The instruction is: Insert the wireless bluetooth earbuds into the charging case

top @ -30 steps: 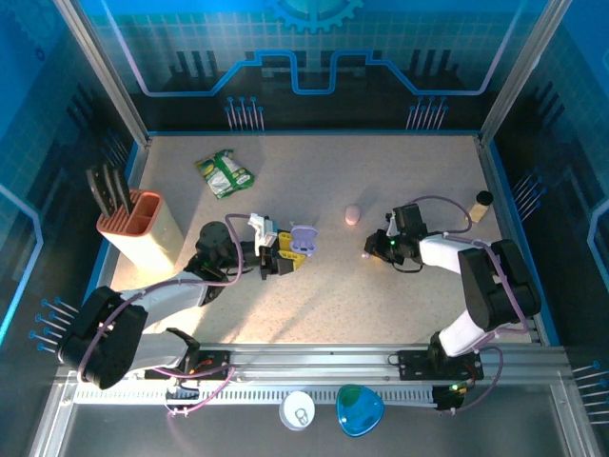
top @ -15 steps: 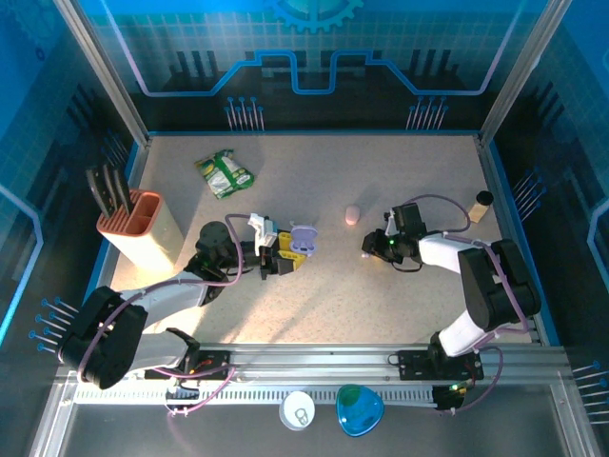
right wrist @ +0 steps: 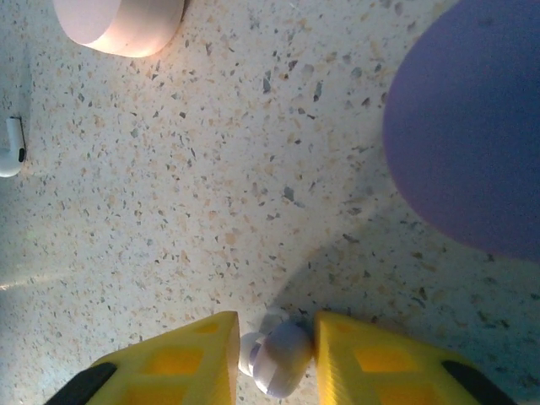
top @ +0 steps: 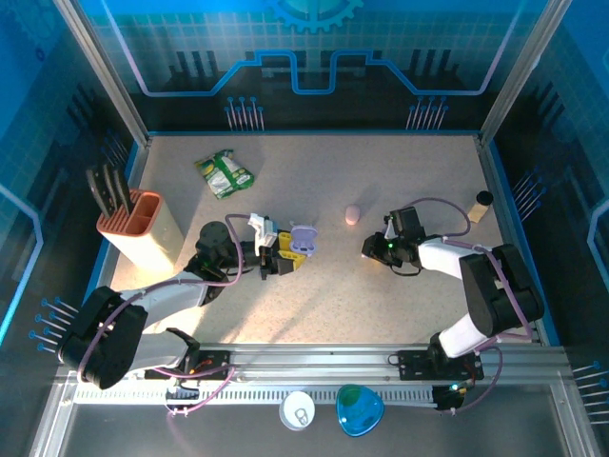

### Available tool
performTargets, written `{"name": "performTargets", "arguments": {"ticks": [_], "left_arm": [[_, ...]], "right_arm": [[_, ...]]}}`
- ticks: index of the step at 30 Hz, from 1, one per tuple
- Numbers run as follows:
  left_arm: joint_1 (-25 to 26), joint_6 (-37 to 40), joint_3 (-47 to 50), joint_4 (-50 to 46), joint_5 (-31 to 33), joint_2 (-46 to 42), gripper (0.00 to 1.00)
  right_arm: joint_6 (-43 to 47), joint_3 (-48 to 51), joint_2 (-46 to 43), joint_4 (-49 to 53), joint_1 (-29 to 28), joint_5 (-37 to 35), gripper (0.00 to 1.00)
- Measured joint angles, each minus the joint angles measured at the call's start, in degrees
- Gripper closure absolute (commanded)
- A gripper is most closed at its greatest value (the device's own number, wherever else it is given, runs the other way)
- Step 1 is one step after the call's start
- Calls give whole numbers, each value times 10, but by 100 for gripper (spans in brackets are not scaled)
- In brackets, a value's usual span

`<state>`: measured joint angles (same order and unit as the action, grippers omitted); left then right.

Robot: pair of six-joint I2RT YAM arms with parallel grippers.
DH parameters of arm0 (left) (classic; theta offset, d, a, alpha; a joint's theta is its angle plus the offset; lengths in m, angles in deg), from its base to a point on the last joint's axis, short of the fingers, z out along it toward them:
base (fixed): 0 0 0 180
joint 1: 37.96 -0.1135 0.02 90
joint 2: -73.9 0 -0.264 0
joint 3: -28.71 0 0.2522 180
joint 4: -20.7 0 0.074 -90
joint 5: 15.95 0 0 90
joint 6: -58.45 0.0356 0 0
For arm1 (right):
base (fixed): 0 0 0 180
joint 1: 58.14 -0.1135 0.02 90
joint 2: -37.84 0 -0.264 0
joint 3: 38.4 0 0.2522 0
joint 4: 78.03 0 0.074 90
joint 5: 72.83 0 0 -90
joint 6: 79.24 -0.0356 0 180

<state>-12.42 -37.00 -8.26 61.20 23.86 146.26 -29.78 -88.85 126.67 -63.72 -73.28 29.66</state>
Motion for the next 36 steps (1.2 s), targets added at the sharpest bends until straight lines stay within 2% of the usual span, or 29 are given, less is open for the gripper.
{"name": "performTargets", "arguments": {"ticks": [6,14,22,28,36], "left_arm": [[0,0,0,0,0,0,65],[0,31,0,-33,20,-1,66],[0,71,0,-91,46,-1,65],[0,76,0,-103,57,1,66],[0,76,-3,-105,59,16,65]], "right_arm": [[1,-8,10,6,-3,0,79],[17,-13,2,18,-6,-4,79],[104,-14,-130,26,-40,-17,80],[206,-65,-220,87,-118,-56,81],[284,-158,-251,160,-210,-84,80]]}}
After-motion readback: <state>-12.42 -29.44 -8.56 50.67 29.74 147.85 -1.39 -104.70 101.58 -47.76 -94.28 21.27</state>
